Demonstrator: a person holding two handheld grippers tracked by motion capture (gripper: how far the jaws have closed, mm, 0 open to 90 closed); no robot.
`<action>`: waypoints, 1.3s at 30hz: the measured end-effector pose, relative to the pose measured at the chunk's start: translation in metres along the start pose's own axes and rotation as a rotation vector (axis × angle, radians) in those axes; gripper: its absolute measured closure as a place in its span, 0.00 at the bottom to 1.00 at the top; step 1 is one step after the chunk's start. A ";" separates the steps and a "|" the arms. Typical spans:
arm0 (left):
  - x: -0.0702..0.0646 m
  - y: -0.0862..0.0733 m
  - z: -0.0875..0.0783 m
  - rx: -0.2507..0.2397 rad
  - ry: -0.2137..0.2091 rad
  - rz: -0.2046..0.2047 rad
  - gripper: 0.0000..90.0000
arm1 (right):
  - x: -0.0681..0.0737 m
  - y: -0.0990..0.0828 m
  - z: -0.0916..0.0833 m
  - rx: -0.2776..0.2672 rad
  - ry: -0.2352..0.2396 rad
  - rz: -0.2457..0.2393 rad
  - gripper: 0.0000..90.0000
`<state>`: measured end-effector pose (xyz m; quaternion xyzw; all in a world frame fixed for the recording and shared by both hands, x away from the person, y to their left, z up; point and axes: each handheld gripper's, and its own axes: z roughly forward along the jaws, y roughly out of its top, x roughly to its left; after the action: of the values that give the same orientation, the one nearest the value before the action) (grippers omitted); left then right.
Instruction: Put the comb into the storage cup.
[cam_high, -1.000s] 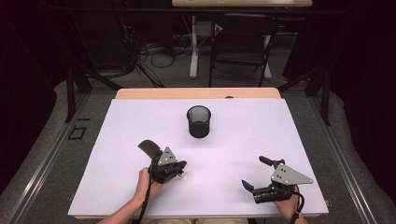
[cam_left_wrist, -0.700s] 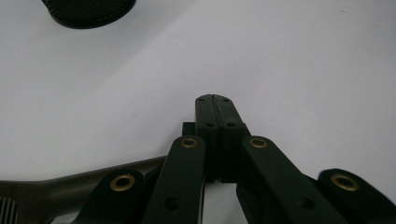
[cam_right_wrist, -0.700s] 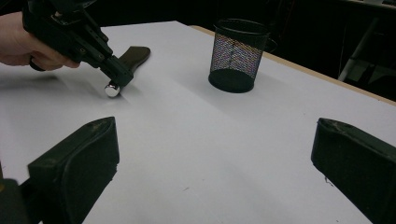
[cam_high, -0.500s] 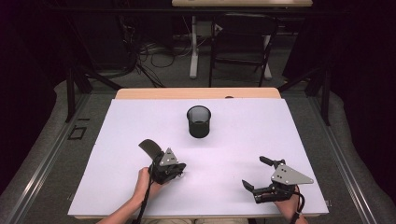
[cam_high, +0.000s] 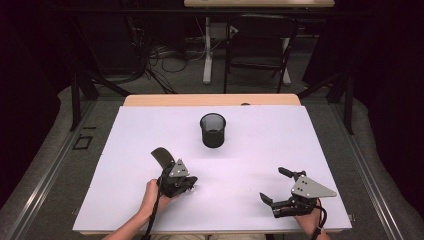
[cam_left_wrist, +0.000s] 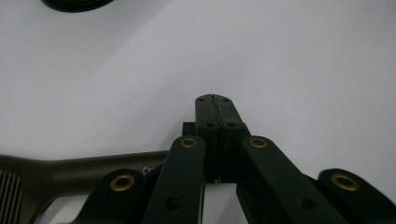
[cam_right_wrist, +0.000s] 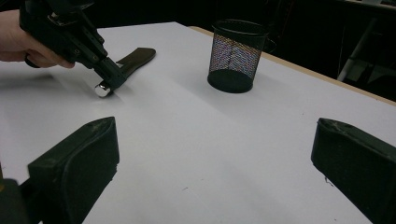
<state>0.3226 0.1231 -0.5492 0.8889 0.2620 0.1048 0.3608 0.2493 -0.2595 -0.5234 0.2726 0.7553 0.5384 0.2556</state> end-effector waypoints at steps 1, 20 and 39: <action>0.000 0.000 0.000 0.004 0.002 0.003 1.00 | 0.000 0.000 0.000 0.000 0.000 0.001 0.01; 0.001 -0.007 -0.007 0.070 0.013 0.027 1.00 | 0.000 0.000 0.000 -0.003 -0.001 0.005 0.01; 0.001 -0.013 -0.011 0.118 0.058 0.010 1.00 | 0.000 0.000 0.000 0.003 -0.011 0.004 0.01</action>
<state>0.3141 0.1378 -0.5502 0.9066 0.2737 0.1169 0.2993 0.2489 -0.2598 -0.5233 0.2775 0.7542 0.5362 0.2584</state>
